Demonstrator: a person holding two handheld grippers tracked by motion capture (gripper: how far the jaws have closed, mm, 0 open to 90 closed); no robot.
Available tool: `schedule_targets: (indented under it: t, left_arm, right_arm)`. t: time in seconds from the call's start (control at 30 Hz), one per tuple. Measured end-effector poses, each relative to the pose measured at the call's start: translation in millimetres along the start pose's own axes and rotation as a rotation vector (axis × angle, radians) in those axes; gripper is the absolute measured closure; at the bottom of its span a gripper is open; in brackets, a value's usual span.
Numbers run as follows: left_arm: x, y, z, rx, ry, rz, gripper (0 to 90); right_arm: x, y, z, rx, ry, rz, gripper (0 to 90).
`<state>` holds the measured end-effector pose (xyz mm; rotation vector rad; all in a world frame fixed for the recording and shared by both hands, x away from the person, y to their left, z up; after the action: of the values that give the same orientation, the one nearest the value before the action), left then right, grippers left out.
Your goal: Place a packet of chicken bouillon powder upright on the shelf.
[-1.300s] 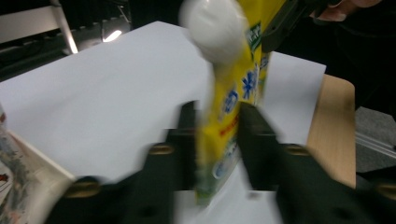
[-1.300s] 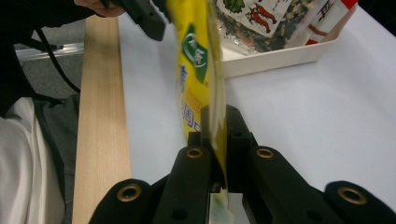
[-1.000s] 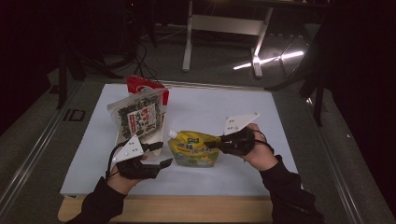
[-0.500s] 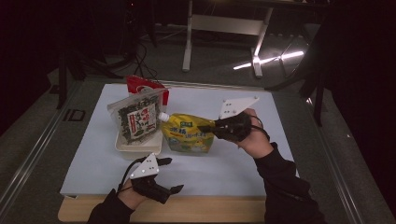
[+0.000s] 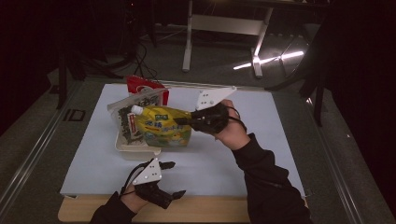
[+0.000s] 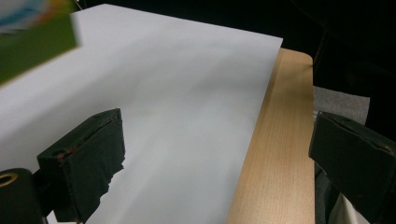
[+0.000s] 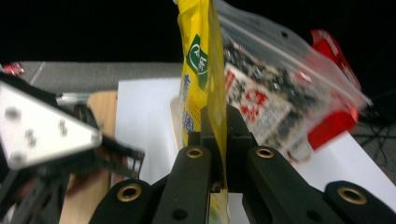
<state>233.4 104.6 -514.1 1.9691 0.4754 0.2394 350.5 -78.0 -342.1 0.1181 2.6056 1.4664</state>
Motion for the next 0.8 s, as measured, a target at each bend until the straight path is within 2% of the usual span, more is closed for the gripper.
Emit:
schedule_targets:
  t: [0.13, 0.27, 0.33, 0.4, 0.57, 0.8]
  left_arm:
    - [-2.7, -2.5, 0.9, 0.010, -0.004, 0.013, 4.6]
    - [-3.1, -4.9, 0.8, 0.019, -0.002, 0.013, 4.6]
    - [-3.0, -5.6, 0.6, 0.020, -0.001, 0.010, 4.6]
    - [-3.0, -5.7, 0.4, 0.020, -0.001, 0.011, 4.6]
    - [-3.7, -5.7, 1.0, 0.018, -0.006, 0.013, 4.5]
    - [-3.0, -5.9, 3.6, 0.019, -0.006, 0.018, 4.6]
  right_arm:
    - [0.6, 7.5, 15.8, -0.027, 0.036, 0.000, 89.9]
    - [-0.3, 11.6, 36.5, -0.043, 0.048, 0.007, 89.9]
    - [1.0, 12.6, 46.9, -0.046, 0.043, -0.006, 89.9]
    - [1.1, 12.7, 51.0, -0.047, 0.044, -0.010, 89.9]
    - [-2.4, 8.4, 80.5, -0.037, 0.054, -0.002, 89.9]
    - [-1.2, 3.6, 102.2, -0.049, 0.089, 0.019, 89.9]
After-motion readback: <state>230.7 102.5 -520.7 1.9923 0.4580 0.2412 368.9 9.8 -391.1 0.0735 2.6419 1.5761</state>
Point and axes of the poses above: each handheld gripper's, and its own axes: z roughly forward along the jaws, y roughly out of its top, x roughly to its left, the point moved 1 cm from there along z, roughly forward along the jaws, and after that the axes turned 3 degrees about x, right-handed, at the moved point
